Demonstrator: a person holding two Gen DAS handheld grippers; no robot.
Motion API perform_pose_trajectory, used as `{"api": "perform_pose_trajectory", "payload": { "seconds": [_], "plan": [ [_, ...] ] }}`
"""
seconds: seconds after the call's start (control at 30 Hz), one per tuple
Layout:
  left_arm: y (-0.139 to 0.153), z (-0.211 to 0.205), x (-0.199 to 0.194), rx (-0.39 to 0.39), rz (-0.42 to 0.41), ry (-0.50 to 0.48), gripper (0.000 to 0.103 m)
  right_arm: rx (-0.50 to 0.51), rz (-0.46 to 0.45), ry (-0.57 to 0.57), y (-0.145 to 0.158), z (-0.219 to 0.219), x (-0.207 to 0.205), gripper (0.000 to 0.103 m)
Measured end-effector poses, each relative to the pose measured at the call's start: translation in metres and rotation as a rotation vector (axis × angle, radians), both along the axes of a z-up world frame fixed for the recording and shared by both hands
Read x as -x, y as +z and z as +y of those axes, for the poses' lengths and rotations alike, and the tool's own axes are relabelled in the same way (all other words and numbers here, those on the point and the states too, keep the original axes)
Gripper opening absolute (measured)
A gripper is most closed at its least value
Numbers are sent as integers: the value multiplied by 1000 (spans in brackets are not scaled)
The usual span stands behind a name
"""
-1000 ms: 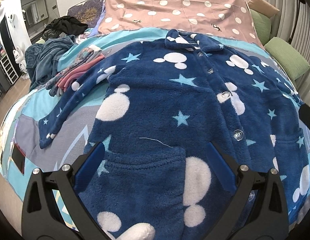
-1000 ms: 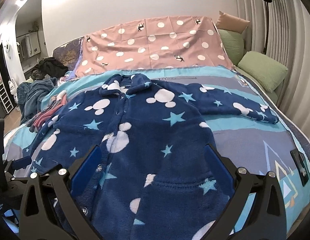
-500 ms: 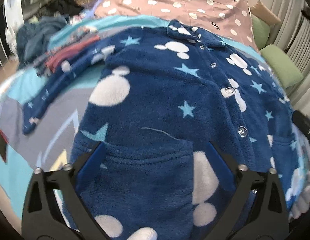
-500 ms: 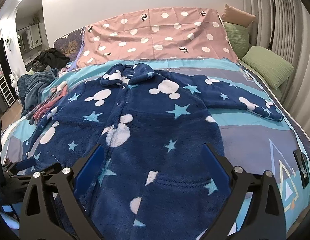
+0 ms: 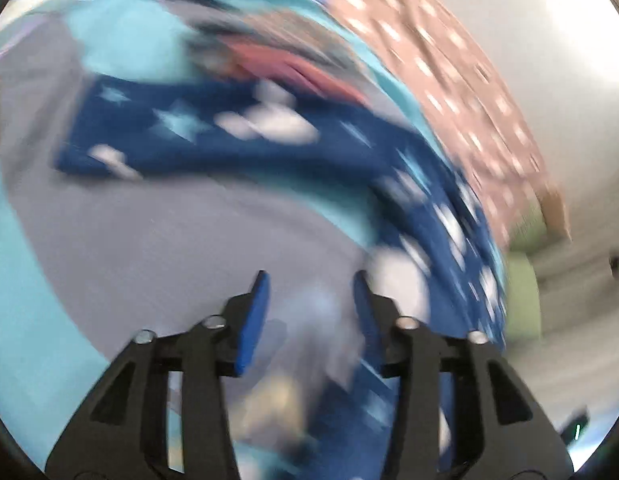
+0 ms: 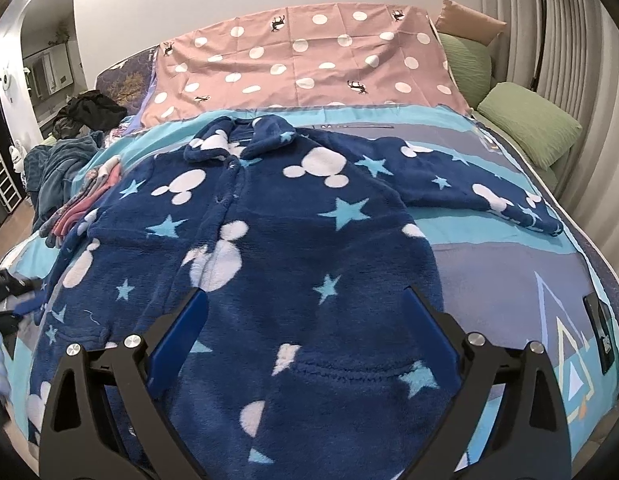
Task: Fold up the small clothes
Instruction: 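Grasp the sleeve cuff of the navy top with the left gripper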
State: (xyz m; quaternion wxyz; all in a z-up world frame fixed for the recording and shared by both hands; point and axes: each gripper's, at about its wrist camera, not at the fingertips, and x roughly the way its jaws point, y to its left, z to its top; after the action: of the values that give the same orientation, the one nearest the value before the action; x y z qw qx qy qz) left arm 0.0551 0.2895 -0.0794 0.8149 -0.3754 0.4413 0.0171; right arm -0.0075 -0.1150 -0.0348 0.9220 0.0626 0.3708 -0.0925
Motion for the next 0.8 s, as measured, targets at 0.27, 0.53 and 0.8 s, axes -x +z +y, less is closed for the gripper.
{"api": "perform_pose_trajectory", "payload": {
  "seconds": [0.27,0.53,0.8],
  "plan": [
    [-87,127,-5,267,180,385,62,-2,23,-40,-7,-10,-3,97],
    [-128,178,-23,329,87,571,16,6,35,-43,-9,-8,-8,97],
    [2,115,-79,124,-193,284,10,22,31,-58,-9,-16,-10,97]
  ]
}}
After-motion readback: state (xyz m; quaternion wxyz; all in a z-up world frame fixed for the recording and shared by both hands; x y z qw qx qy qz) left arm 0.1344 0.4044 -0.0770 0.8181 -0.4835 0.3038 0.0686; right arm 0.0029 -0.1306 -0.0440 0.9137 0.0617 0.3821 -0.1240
